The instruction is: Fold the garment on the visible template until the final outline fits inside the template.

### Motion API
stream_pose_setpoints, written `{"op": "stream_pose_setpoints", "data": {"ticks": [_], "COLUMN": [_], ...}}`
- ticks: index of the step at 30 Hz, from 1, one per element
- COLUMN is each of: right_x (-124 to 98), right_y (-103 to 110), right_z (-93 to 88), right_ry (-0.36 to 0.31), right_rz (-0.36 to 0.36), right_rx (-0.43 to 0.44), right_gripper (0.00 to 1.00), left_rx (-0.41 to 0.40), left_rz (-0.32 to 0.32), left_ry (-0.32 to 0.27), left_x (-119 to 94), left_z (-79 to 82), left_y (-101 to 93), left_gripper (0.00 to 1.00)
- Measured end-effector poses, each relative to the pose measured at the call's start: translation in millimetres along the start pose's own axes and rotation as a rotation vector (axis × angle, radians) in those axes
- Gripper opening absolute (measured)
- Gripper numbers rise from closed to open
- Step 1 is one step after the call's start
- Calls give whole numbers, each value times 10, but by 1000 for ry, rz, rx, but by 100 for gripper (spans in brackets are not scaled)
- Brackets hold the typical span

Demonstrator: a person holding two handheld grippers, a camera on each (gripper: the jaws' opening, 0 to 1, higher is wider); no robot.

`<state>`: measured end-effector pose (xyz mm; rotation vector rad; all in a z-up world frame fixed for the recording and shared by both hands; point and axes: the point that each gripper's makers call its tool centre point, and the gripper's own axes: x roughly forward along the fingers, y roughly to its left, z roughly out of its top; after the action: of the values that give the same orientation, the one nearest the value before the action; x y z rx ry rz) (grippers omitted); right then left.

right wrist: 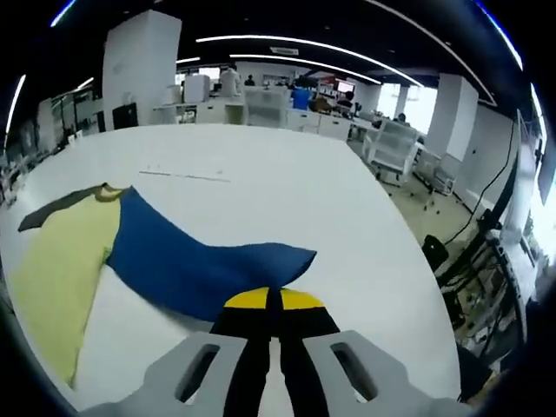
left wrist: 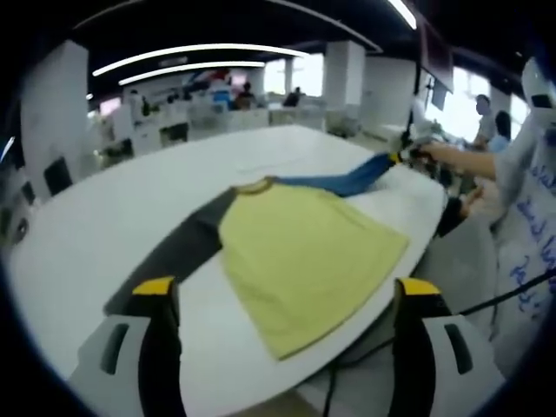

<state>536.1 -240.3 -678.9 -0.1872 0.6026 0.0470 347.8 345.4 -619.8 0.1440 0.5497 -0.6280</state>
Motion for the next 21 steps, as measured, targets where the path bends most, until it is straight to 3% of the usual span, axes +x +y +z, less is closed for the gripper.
{"op": "stream_pose_setpoints", "data": {"ticks": [6, 21], "right_x": [-26, -33], "right_y": [124, 786], "right_z": [295, 1007], "right_ry": [-54, -166], "right_rz": [28, 145], "right_rx": [9, -53], "right_gripper": [2, 2], "left_rx": [18, 15], "left_rz": [-4, -6], "left_ry": [4, -1], "left_x": [-27, -74], "left_z": [9, 15], "left_y": [-29, -1], "left_gripper": [100, 100]}}
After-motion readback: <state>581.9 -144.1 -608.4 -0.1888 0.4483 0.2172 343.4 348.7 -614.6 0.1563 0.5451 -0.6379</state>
